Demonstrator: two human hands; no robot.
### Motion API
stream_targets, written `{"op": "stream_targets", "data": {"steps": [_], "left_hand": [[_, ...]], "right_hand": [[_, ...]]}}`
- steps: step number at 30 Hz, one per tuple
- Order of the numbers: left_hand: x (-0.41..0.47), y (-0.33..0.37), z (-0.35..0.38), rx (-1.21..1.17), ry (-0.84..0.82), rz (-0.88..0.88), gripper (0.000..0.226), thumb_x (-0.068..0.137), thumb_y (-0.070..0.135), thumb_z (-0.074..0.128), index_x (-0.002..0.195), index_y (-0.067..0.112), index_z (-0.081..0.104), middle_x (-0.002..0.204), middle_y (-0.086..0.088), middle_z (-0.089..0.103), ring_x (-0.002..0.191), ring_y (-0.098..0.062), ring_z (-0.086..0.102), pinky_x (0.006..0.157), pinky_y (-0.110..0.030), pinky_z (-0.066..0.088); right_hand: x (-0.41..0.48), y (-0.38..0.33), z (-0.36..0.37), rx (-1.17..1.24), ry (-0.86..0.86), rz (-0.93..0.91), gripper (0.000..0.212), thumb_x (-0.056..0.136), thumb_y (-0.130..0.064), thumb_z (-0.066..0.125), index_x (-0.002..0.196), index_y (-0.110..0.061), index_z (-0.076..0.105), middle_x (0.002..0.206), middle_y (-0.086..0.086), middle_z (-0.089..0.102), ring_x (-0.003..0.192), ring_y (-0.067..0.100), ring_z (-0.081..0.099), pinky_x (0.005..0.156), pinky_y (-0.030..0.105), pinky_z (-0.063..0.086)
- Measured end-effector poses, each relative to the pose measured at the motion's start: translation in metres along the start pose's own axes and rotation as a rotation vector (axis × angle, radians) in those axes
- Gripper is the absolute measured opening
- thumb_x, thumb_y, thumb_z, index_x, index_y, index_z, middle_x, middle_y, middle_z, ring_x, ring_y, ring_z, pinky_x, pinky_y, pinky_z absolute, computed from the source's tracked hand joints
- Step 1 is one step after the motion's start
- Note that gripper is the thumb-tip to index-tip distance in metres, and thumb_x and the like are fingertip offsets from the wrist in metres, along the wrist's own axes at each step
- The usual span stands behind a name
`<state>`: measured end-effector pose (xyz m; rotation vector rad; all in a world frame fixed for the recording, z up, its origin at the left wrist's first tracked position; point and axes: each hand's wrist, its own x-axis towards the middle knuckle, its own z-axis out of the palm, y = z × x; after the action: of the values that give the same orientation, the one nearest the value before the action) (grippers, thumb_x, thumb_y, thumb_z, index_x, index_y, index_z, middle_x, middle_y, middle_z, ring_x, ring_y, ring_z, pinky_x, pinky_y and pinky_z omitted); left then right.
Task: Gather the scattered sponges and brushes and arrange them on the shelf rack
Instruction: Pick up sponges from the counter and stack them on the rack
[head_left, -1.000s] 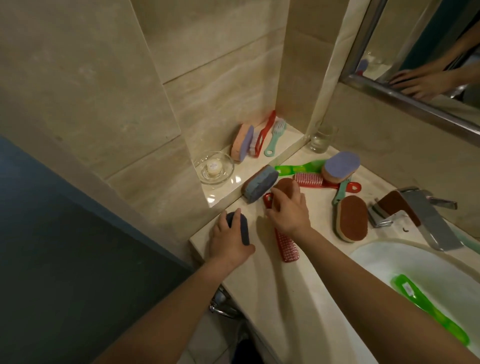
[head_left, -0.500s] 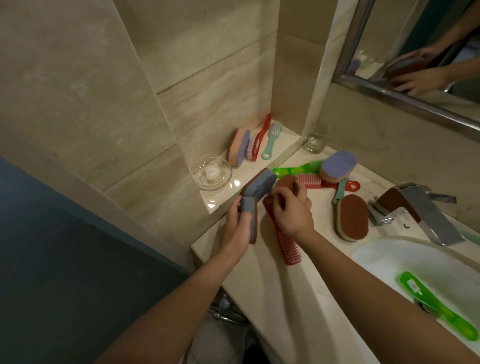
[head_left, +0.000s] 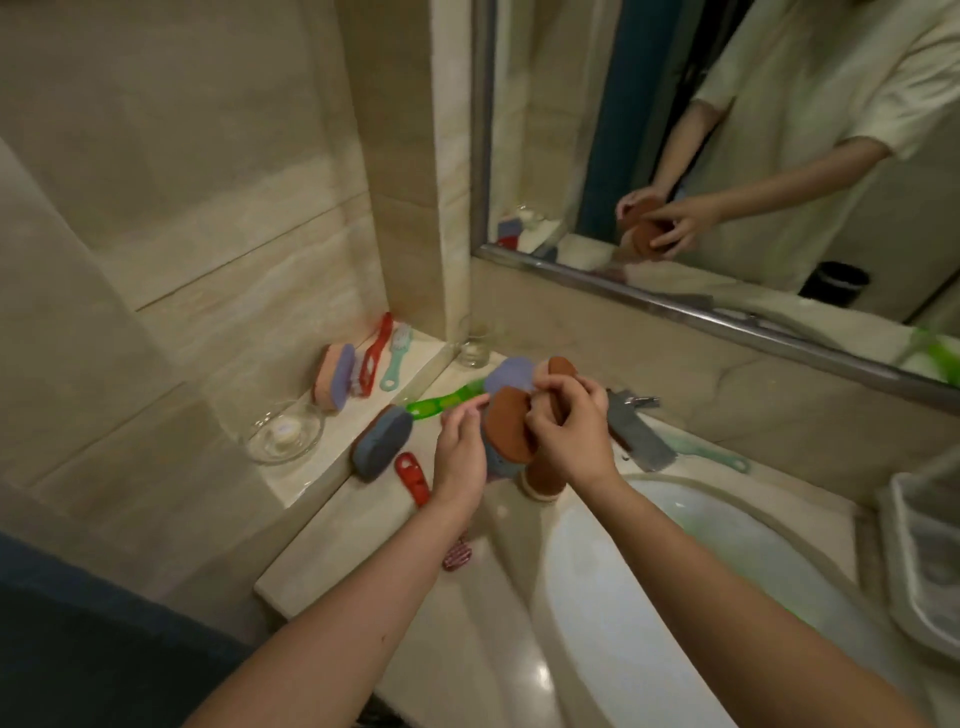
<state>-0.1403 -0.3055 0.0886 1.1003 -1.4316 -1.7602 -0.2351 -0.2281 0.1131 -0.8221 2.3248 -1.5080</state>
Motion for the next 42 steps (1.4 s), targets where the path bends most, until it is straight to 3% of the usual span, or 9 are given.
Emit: {"op": "stream_targets", "data": {"steps": [3,6,11,15,20,30,36,39,42], "left_hand": [[-0.017,0.015,0.037,-0.035,-0.101,-0.013,0.012,0.095,0.039,0.052,0.104,0.035,0.059,0.101,0.015,0.056,0.090,-0.004,0.059,0.072,-0.035,0.058],[-0.033,0.025,0.078,-0.005,-0.169,0.114,0.026,0.090,0.021,0.064,0.113,0.026,0.055,0.105,0.007,0.062,0.087,0.003,0.061,0.070,-0.016,0.051],[-0.064,0.046,0.138,-0.001,-0.130,0.197,0.020,0.095,0.023,0.053,0.115,0.028,0.050,0.121,-0.004,0.055,0.099,-0.012,0.056,0.075,-0.022,0.043],[-0.095,0.066,0.181,-0.100,-0.148,0.191,0.021,0.100,0.028,0.045,0.120,0.031,0.046,0.124,-0.001,0.053,0.102,-0.012,0.053,0.076,-0.023,0.045],[-0.140,0.085,0.226,-0.124,-0.320,0.154,0.022,0.102,0.036,0.037,0.123,0.038,0.043,0.123,0.001,0.051,0.116,-0.021,0.052,0.098,-0.046,0.049],[-0.214,0.097,0.299,-0.029,-0.558,0.314,0.077,0.068,0.059,0.076,0.128,0.023,0.042,0.119,0.005,0.055,0.107,-0.012,0.058,0.092,-0.036,0.054],[-0.254,0.093,0.345,-0.020,-0.629,0.336,0.074,0.070,0.050,0.077,0.128,0.016,0.047,0.116,0.001,0.059,0.103,-0.012,0.062,0.090,-0.036,0.055],[-0.271,0.089,0.363,-0.024,-0.660,0.351,0.065,0.077,0.043,0.075,0.129,0.016,0.047,0.117,-0.001,0.061,0.103,-0.014,0.063,0.088,-0.034,0.056],[-0.285,0.087,0.379,-0.026,-0.678,0.356,0.064,0.080,0.038,0.074,0.132,0.014,0.047,0.120,-0.003,0.061,0.106,-0.016,0.062,0.092,-0.038,0.054]], "right_hand": [[-0.001,-0.005,-0.044,-0.015,0.081,-0.033,0.023,0.086,-0.011,0.064,0.105,-0.024,0.065,0.133,0.006,0.039,0.123,0.015,0.045,0.105,0.018,0.031],[-0.004,-0.010,-0.090,-0.012,0.160,-0.073,0.018,0.088,-0.011,0.063,0.102,-0.022,0.066,0.132,0.008,0.039,0.125,0.016,0.043,0.108,0.021,0.030],[-0.014,-0.011,-0.168,-0.009,0.289,-0.111,0.014,0.088,-0.014,0.063,0.094,-0.026,0.065,0.135,0.001,0.036,0.126,0.013,0.039,0.109,0.029,0.033],[-0.028,-0.007,-0.223,0.009,0.333,-0.129,0.015,0.089,-0.014,0.062,0.093,-0.029,0.064,0.133,-0.003,0.033,0.121,0.000,0.034,0.101,0.014,0.028],[-0.046,-0.007,-0.276,0.029,0.383,-0.154,0.018,0.090,-0.017,0.062,0.095,-0.034,0.063,0.134,-0.005,0.033,0.108,-0.012,0.034,0.078,-0.012,0.022],[-0.094,-0.005,-0.385,0.033,0.524,-0.257,0.016,0.093,-0.020,0.058,0.104,-0.031,0.064,0.135,0.001,0.042,0.107,-0.035,0.026,0.082,-0.011,0.022],[-0.120,0.015,-0.439,-0.062,0.542,-0.276,0.036,0.098,-0.027,0.050,0.133,-0.033,0.054,0.146,0.000,0.037,0.110,-0.030,0.028,0.086,-0.009,0.020],[-0.131,0.027,-0.461,-0.024,0.538,-0.251,0.060,0.097,-0.034,0.050,0.149,-0.042,0.023,0.151,-0.005,0.025,0.125,-0.009,0.030,0.101,0.005,0.027],[-0.141,0.035,-0.480,0.080,0.556,-0.176,0.081,0.089,-0.040,0.058,0.151,-0.041,0.005,0.155,-0.002,0.022,0.138,0.015,0.032,0.112,0.044,0.036]]}}
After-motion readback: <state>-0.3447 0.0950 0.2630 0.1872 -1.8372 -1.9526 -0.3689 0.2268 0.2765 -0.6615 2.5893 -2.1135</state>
